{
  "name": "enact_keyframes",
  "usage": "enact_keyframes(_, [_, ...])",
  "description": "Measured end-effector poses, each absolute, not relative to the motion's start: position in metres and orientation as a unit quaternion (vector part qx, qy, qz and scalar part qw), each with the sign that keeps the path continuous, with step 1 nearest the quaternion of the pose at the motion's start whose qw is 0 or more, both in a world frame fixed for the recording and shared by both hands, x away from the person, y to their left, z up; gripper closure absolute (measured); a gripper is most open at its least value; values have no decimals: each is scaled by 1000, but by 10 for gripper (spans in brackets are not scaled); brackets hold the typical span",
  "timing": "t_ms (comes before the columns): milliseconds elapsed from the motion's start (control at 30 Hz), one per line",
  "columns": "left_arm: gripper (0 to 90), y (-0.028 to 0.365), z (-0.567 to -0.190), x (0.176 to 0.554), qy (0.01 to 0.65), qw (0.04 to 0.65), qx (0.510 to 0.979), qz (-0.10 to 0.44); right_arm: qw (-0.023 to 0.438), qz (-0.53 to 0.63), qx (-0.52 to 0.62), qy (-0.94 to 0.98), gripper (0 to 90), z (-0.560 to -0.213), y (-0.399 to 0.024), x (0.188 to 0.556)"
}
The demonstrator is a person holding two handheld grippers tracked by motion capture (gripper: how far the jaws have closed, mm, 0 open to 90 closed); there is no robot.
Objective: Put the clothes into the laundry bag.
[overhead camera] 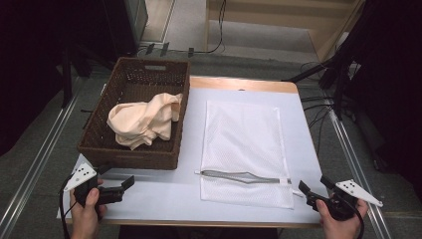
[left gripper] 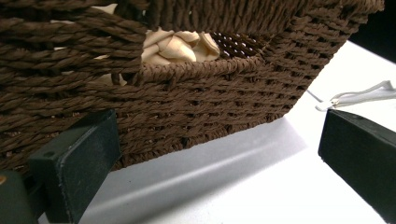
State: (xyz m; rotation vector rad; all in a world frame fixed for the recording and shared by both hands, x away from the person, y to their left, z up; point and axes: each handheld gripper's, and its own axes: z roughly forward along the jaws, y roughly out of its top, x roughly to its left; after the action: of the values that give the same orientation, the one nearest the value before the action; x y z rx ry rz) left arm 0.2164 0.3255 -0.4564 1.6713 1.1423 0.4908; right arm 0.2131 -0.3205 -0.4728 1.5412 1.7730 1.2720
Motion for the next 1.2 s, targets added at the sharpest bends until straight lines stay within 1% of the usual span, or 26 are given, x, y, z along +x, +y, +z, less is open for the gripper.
enact_keyframes(200, [0,311,-451,215,454,514,701,193,228,478,541,654,119,-466,-307,215])
enact_keyframes(233, [27,306,-451,215,453,516,703,189,225,479,537,657,119,-464,-303,215])
enact_keyframes(267, [27,299,-450,215,454,512,704,190,225,479,537,657,119,-464,-303,215])
enact_keyframes(300, [149,293,-450,215,455,510,704,192,224,482,530,661,126,-462,-296,216])
enact_keyframes(333, [218,289,-450,215,456,509,705,191,219,485,530,660,136,-461,-292,216])
enact_keyframes(367, [320,277,-450,216,454,508,709,183,215,485,529,662,140,-460,-287,218])
enact_keyframes(400, [442,272,-450,217,449,510,714,170,213,483,527,666,152,-460,-283,219])
enact_keyframes(433, [543,272,-450,217,449,510,714,170,213,483,527,666,152,-460,-283,219])
enact_keyframes(467, [609,262,-451,221,437,512,725,143,216,474,520,677,287,-459,-272,221])
enact_keyframes(500, [696,262,-451,221,437,512,725,143,219,478,510,680,429,-458,-267,220])
enact_keyframes(533, [758,251,-452,224,430,513,732,128,211,492,495,684,554,-457,-262,219])
enact_keyframes(633, [892,227,-454,227,412,507,749,110,183,491,482,702,741,-457,-250,223])
enact_keyframes(667, [900,227,-454,227,412,507,749,110,172,485,484,708,798,-459,-244,226])
enact_keyframes(700, [900,209,-456,229,392,506,763,93,164,482,483,713,839,-460,-238,228])
enact_keyframes(733, [900,209,-456,229,392,506,763,93,164,482,483,713,839,-460,-238,228])
enact_keyframes(767, [900,197,-456,230,381,503,771,89,156,475,471,727,876,-463,-224,232])
enact_keyframes(800, [900,188,-457,231,372,502,776,83,156,475,471,727,876,-463,-224,232])
enact_keyframes(867, [900,161,-460,235,351,488,797,67,149,475,458,737,859,-462,-208,236])
enact_keyframes(900, [900,161,-460,235,351,488,797,67,149,475,458,737,859,-462,-208,236])
enact_keyframes(933, [900,144,-465,239,338,475,811,54,143,472,451,744,852,-464,-197,238])
enact_keyframes(967, [900,136,-469,241,334,466,818,52,138,468,445,751,846,-466,-192,239])
enact_keyframes(1000, [900,129,-473,243,332,456,825,44,141,461,442,756,819,-467,-187,239])
enact_keyframes(1033, [900,124,-476,244,329,442,834,39,150,451,442,761,769,-469,-182,239])
enact_keyframes(1100, [891,117,-477,244,321,416,850,38,189,424,453,761,634,-471,-174,238])
enact_keyframes(1133, [886,117,-477,244,321,416,850,38,204,412,461,759,596,-472,-172,239])
enact_keyframes(1200, [895,117,-478,246,334,408,849,34,201,405,465,761,546,-474,-172,243])
